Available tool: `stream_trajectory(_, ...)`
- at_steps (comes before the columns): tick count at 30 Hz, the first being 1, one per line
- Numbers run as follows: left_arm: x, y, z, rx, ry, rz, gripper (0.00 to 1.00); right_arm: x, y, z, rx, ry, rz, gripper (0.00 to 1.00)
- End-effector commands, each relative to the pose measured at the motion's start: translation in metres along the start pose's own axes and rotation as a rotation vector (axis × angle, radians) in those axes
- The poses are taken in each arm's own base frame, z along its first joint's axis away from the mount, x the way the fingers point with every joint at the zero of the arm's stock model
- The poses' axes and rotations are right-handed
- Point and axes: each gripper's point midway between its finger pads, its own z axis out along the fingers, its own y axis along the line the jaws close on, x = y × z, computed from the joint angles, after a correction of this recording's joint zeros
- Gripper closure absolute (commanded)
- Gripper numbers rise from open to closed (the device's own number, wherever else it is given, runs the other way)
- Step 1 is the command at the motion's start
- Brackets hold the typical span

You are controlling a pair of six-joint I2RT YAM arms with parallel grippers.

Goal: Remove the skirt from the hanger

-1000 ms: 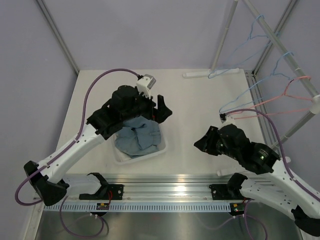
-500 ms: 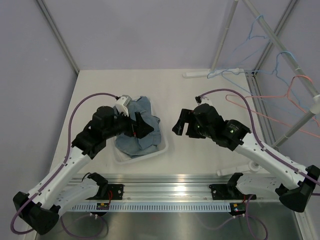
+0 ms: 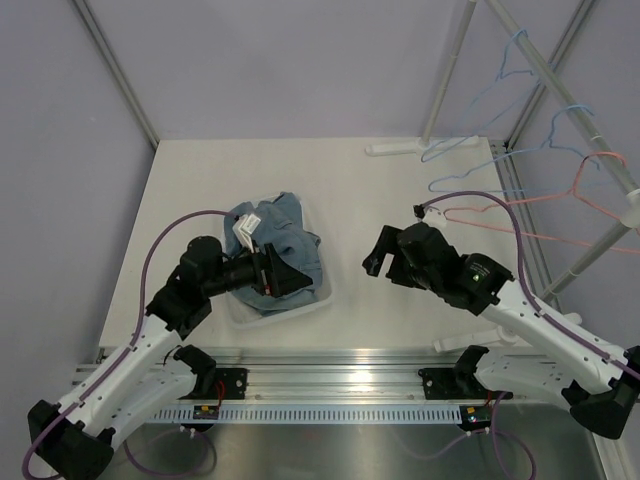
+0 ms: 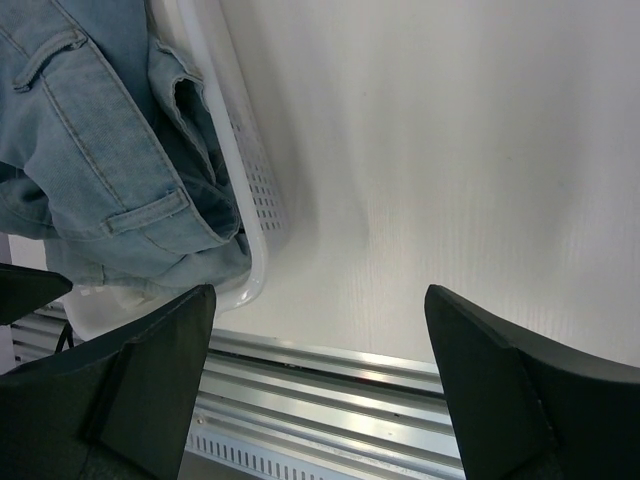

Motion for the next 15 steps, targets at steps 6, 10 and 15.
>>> stream_trajectory(6, -0.001, -0.03, -0.006, 0.19, -0.038, -0.016, 0.01, 0.0, -0.023, -0.012, 0.01, -0.073, 0.085, 0.08)
stream_trajectory(10, 0.008, -0.032, -0.007, 0.263, -0.04, -0.063, 0.01, 0.007, -0.033, -0.015, 0.007, -0.073, 0.102, 0.09)
stream_trajectory(15, 0.014, -0.037, -0.011, 0.329, -0.055, -0.095, 0.01, 0.011, -0.038, -0.02, -0.03, -0.091, 0.131, 0.08)
